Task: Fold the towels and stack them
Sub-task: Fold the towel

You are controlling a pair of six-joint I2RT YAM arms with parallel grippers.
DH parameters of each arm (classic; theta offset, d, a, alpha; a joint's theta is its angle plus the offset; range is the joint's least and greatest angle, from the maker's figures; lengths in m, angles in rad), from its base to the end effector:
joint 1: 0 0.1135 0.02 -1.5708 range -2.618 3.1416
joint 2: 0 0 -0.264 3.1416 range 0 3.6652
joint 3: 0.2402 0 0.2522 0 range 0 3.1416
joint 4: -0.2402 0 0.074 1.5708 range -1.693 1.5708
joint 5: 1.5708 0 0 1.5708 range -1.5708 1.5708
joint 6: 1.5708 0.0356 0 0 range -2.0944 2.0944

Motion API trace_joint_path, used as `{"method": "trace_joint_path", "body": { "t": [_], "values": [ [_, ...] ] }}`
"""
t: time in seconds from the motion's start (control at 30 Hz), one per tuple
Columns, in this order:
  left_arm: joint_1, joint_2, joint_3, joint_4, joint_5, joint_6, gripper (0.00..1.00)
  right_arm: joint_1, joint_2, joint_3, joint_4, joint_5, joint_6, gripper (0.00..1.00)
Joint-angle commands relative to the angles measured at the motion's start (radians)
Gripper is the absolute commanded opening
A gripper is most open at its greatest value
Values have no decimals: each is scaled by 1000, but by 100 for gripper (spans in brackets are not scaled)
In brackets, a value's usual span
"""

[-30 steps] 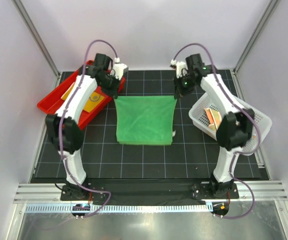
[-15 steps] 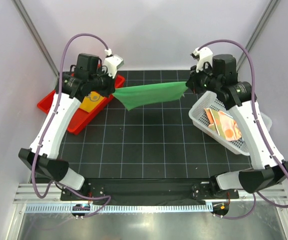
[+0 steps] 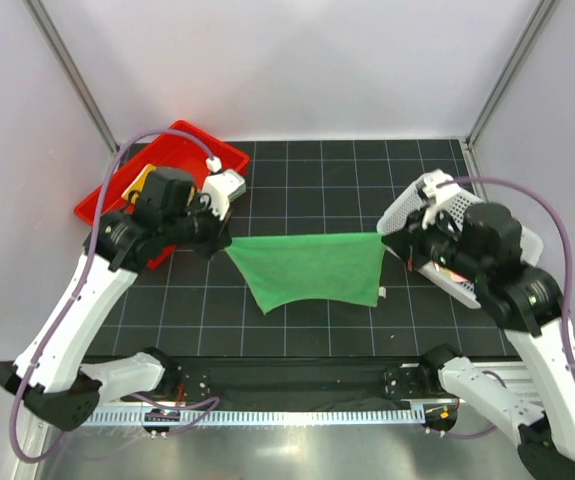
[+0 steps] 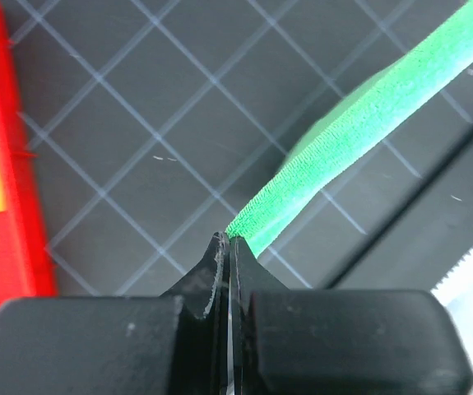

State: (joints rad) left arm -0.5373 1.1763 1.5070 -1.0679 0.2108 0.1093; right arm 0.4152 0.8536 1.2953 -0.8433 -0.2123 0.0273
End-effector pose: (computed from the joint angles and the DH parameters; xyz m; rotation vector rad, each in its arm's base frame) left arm 0.1777 -0.1145 0.4204 0.8436 2.1743 -0.4599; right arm 0.1273 0.0643 0.4289 -0.5216 1.9272 0.4963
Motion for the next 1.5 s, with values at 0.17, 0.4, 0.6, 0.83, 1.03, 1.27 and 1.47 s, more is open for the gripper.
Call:
{"method": "trace_joint_path", "body": {
  "t": [0.17,0.4,0.6,0.83,1.03,1.27,1.47],
  "values": [
    [-23,-194,-177,66,173,-161,0,16,-185,-166,-33,-101,131,1],
    [-24,-54,-140,101,90,-166,0,17,-50,-133,91,-23,138,1],
    [40,250,-91,189,-54,-114,0,4,253,-148,288,63,62,1],
    [171,571,99,345,-8,-48,0,-85,668,51,398,51,20,1],
    [178,753,249,301,13,1,0,-116,858,203,409,21,-15,1],
    [172,564,177,253,-11,-17,0,-107,684,168,302,21,13,1],
    [103,222,29,160,61,-56,0,-14,292,-40,171,4,68,1]
  ]
}}
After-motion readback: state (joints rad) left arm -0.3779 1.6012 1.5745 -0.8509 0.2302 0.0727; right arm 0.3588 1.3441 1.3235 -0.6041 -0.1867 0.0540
